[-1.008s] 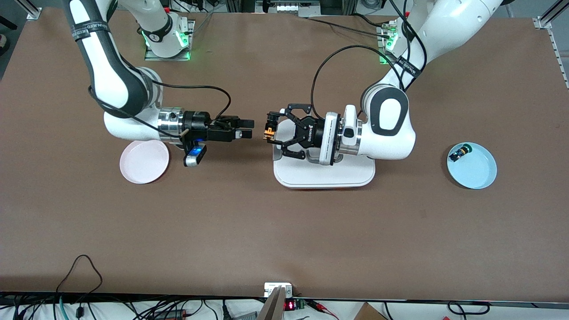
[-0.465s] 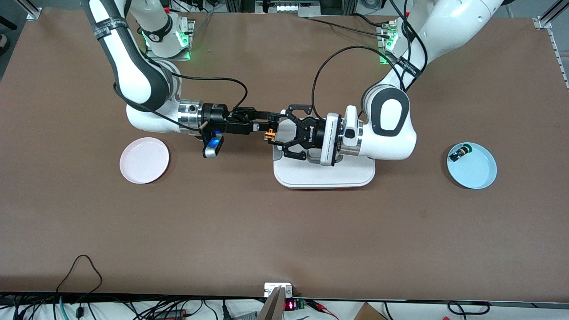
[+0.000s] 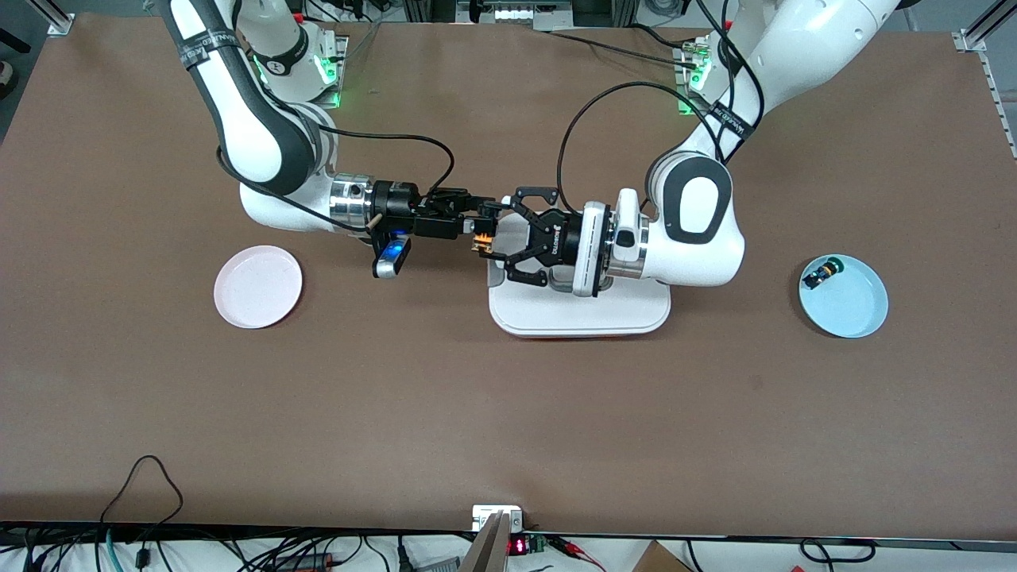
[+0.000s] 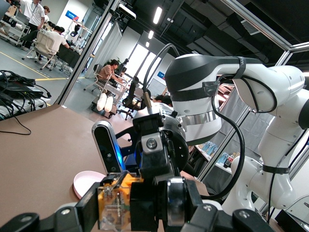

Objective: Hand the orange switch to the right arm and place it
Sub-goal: 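Close the right gripper on the switch held by the left gripper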

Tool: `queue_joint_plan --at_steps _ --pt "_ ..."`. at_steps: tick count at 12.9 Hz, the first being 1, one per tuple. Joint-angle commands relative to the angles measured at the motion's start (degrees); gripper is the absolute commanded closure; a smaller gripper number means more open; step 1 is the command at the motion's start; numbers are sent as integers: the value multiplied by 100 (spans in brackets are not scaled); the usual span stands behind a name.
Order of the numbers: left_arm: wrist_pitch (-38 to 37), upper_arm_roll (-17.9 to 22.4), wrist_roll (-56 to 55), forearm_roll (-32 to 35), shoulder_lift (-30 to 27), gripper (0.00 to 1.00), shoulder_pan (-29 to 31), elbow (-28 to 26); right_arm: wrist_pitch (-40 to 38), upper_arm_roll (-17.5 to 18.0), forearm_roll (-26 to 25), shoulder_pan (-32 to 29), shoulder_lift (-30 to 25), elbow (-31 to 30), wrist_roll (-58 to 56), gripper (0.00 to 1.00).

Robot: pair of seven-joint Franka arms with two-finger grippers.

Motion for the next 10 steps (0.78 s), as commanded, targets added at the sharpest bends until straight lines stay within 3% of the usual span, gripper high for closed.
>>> queue_joint_plan --at_steps 1,5,6,7,8,10 --pt "30 -5 210 -188 -35 94 -8 5 62 15 123 -5 -2 -36 63 10" --pt "30 -5 210 -188 -35 95 -8 5 53 15 141 -32 25 -10 72 10" --pt "30 -5 210 -188 -35 95 -8 5 62 15 141 -32 25 -10 63 17" --pt "30 -5 210 -188 -35 96 -8 5 62 15 141 -23 16 7 28 30" --pt "30 -5 210 -179 -35 96 -8 14 62 15 141 -23 16 -1 10 57" --pt "30 -5 210 -179 -35 97 -8 14 53 15 132 -14 16 8 -7 72"
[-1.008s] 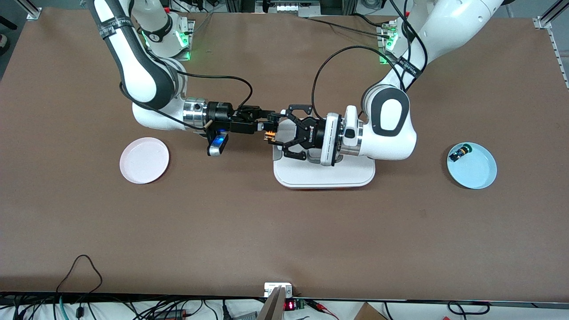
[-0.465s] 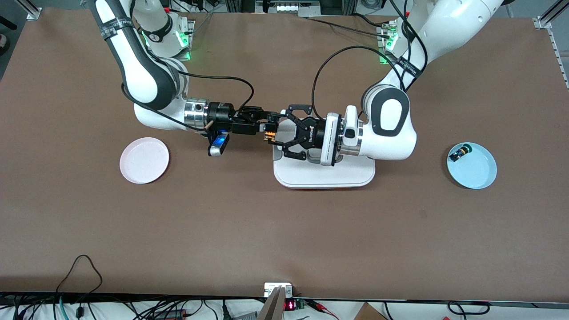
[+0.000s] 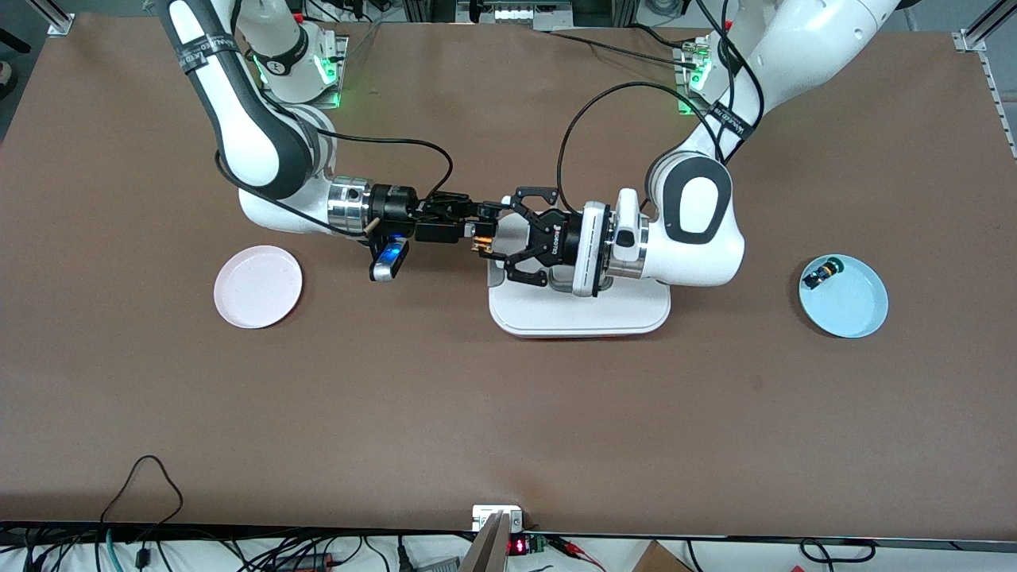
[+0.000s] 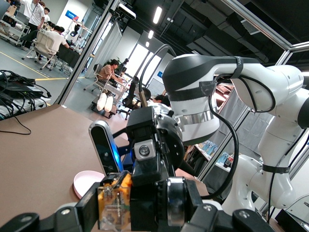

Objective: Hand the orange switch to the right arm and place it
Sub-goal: 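Close the right gripper on the switch held by the left gripper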

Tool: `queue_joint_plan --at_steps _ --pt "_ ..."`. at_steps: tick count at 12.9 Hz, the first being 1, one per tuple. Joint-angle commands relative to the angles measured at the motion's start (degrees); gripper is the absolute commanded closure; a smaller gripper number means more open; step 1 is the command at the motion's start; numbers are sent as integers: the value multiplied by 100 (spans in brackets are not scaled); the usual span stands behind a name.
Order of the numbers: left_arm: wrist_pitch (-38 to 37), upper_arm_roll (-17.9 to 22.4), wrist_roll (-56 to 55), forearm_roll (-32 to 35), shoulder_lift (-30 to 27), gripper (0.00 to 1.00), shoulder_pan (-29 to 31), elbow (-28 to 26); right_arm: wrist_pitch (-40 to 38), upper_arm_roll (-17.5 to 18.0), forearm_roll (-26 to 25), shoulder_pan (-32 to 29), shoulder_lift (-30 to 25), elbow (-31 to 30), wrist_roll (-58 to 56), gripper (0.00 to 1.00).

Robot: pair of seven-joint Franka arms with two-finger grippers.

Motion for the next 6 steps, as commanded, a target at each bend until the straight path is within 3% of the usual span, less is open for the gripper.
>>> queue_joint_plan --at_steps 1,4,6 --pt "31 -8 192 -179 -36 97 -8 34 26 41 36 23 -22 -31 -37 76" --pt "4 -8 192 -171 -62 92 10 25 26 41 36 15 -22 -23 -54 79" --pt "-5 -8 183 -171 -71 80 10 34 26 41 27 23 -22 -23 -54 79"
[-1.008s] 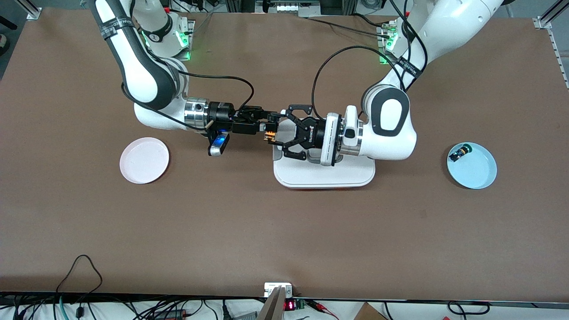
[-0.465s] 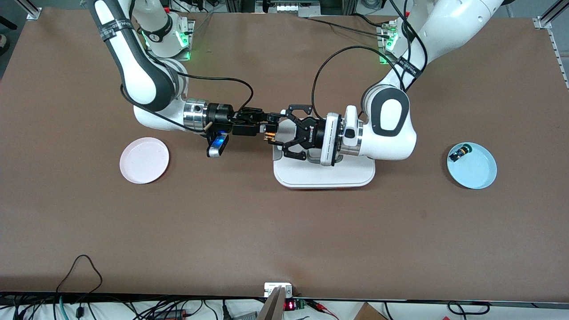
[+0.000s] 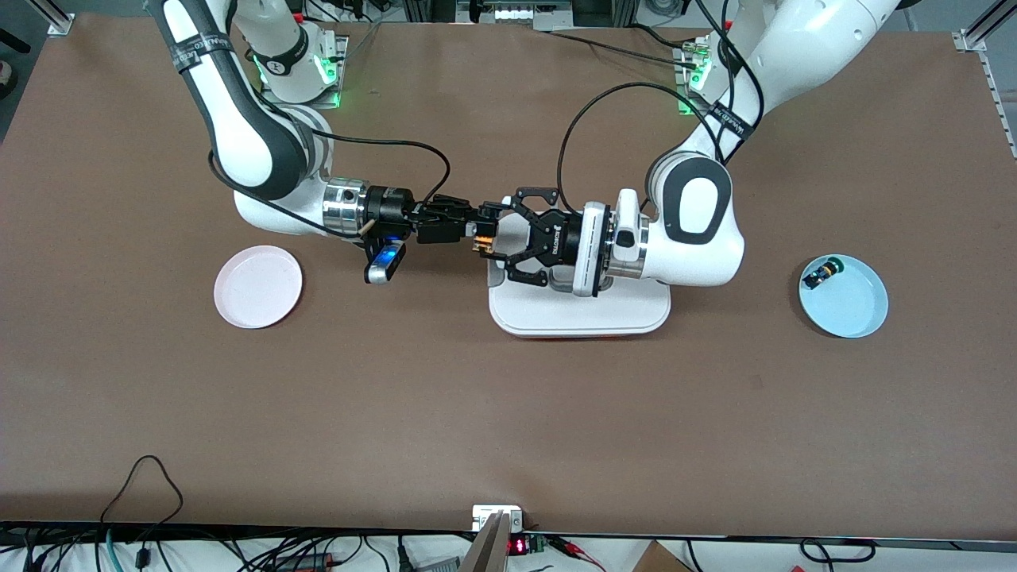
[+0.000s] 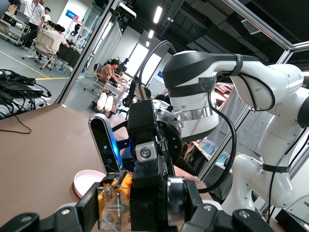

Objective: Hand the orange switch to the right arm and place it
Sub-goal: 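Close the right gripper on the switch held by the left gripper, then open the left gripper and pull back while the right gripper withdraws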

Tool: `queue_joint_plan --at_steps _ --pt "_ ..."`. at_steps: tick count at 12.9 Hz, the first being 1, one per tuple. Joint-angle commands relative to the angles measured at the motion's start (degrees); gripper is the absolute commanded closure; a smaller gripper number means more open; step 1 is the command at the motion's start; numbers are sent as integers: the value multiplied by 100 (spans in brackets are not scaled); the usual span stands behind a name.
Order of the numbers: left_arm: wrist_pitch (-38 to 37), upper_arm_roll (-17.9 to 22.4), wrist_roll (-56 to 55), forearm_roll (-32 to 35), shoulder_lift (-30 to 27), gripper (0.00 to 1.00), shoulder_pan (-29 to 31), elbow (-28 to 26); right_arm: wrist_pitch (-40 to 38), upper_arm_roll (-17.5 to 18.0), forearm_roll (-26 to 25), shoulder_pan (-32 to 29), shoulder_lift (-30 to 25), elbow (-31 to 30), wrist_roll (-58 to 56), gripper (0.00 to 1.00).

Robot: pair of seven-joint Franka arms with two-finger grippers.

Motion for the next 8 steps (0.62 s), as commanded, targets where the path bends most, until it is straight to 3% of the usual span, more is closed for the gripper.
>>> queue_joint_plan --at_steps 1,2,3,8 --pt "-22 -19 169 -169 -70 73 8 44 26 52 13 34 -19 -45 -30 79" --pt "-31 -19 168 -178 -70 57 8 44 26 52 13 34 -19 -45 -48 79" --pt "-31 -19 186 -204 -70 2 8 53 26 52 13 34 -19 -45 -48 79" --pt "-66 -19 107 -186 -79 0 26 71 -9 52 -31 16 -54 -45 -100 79"
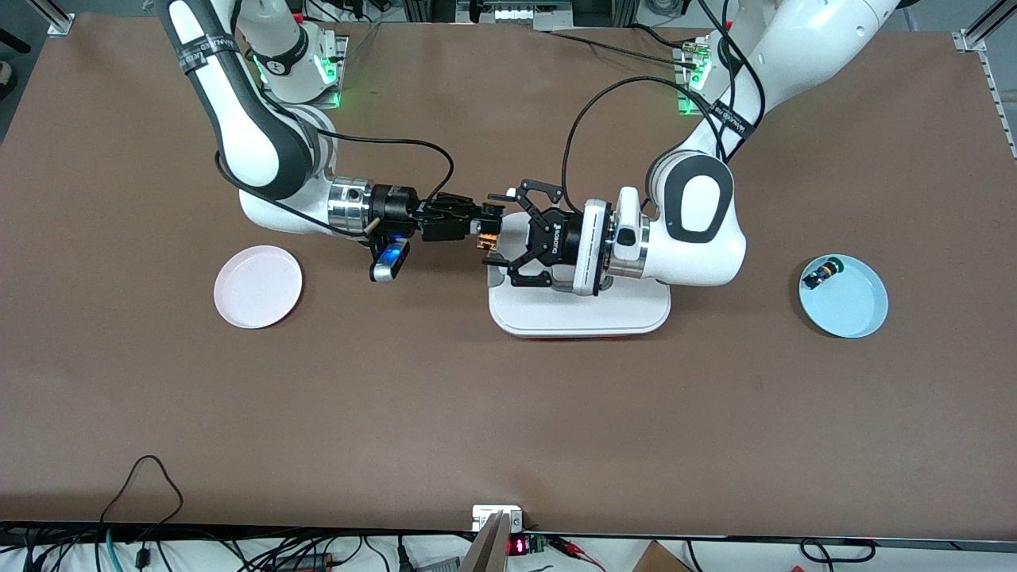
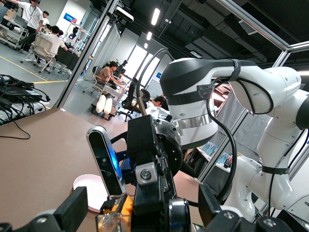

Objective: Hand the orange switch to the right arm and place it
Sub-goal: 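Open the left gripper and pull back while the right gripper withdraws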

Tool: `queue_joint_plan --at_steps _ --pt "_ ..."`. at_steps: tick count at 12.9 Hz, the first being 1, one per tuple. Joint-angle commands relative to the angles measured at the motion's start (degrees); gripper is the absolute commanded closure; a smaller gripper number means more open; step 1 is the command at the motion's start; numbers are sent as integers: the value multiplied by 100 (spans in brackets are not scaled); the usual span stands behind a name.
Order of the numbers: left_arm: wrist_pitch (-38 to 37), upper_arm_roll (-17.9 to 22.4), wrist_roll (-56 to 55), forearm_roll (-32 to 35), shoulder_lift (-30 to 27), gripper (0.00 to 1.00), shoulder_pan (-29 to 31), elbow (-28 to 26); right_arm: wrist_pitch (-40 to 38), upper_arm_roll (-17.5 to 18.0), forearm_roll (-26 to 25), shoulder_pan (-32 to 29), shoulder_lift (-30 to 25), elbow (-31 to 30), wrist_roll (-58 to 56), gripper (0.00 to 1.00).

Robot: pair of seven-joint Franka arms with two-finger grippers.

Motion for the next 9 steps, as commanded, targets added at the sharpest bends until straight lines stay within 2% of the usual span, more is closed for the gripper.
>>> queue_joint_plan --at_steps 1,3,5,7,9 --pt "-102 -9 60 -186 -60 0 43 28 -9 22 -32 -59 -99 -23 -78 79" --pt "-251 0 -378 -133 -139 0 121 46 -27 14 -241 -165 -160 -23 -78 79" --pt "-331 9 -704 -107 -183 0 139 63 -45 22 -907 -367 -213 -15 -87 79" --pt "-340 9 -1125 129 -183 0 139 159 -176 14 -1348 -473 -275 -14 -96 82" --pt "-540 35 -1984 699 -174 0 131 527 -176 22 -2250 -639 -319 99 -96 83"
